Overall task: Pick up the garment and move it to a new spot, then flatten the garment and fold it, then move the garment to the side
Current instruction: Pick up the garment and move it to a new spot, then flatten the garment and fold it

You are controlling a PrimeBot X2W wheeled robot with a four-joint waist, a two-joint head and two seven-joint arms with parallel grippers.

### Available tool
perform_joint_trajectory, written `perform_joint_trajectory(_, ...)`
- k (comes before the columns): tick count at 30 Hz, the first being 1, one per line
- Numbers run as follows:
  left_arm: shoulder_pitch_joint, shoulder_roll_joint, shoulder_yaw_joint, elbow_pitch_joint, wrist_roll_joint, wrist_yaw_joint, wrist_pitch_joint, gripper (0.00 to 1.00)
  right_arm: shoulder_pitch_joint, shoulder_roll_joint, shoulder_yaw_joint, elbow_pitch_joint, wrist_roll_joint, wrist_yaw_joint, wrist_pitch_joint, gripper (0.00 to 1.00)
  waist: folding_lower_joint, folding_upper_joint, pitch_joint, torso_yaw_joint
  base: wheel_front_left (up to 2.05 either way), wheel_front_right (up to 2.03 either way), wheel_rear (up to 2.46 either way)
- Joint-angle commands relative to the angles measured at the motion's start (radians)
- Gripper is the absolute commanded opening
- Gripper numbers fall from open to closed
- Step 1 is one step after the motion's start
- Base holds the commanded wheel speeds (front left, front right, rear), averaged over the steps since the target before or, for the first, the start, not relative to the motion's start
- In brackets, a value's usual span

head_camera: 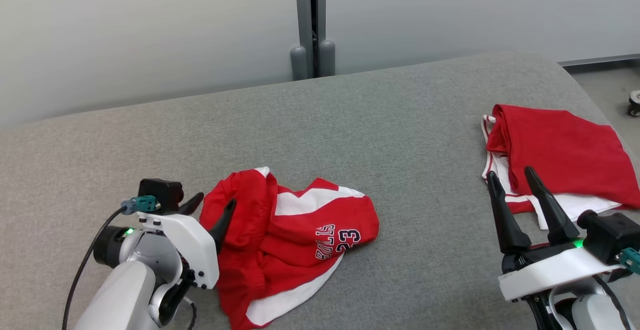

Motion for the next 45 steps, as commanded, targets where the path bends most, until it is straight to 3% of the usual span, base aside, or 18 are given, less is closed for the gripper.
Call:
perform_joint_trajectory(1,-0.019,0.005,0.007,-0.007,0.009,0.008,-0.017,1.0,0.004,-0.006,-0.003,-0.005,-0.006,0.0,0.008,1.0,0.0,-0.0001,-0.003,0.007,0.0,0.0,0.0)
perform_joint_trajectory(16,0.103,0.055,0.121,-0.268,0.051,0.142,-0.29,1.0,0.041,0.003,-0.029,-0.03,-0.018,0.0,0.003,1.0,0.0,-0.0001,0.009,0.081,0.0,0.0,0.0)
perform_joint_trajectory(24,0.248,0.045,0.144,-0.368,0.076,0.212,-0.402,1.0,0.065,0.011,-0.059,-0.042,-0.038,0.0,-0.006,1.0,0.0,-0.0001,0.005,0.115,0.0,0.0,0.0)
perform_joint_trajectory(37,0.374,-0.017,0.135,-0.413,0.074,0.263,-0.456,1.0,0.106,0.012,-0.087,-0.065,-0.048,0.0,0.004,1.0,0.0,-0.0001,-0.012,0.13,0.0,0.0,0.0)
perform_joint_trajectory(45,0.378,-0.012,0.13,-0.417,0.078,0.267,-0.458,1.0,0.095,0.005,-0.089,-0.079,-0.046,0.0,0.013,1.0,0.0,-0.0001,-0.015,0.123,0.0,0.0,0.0)
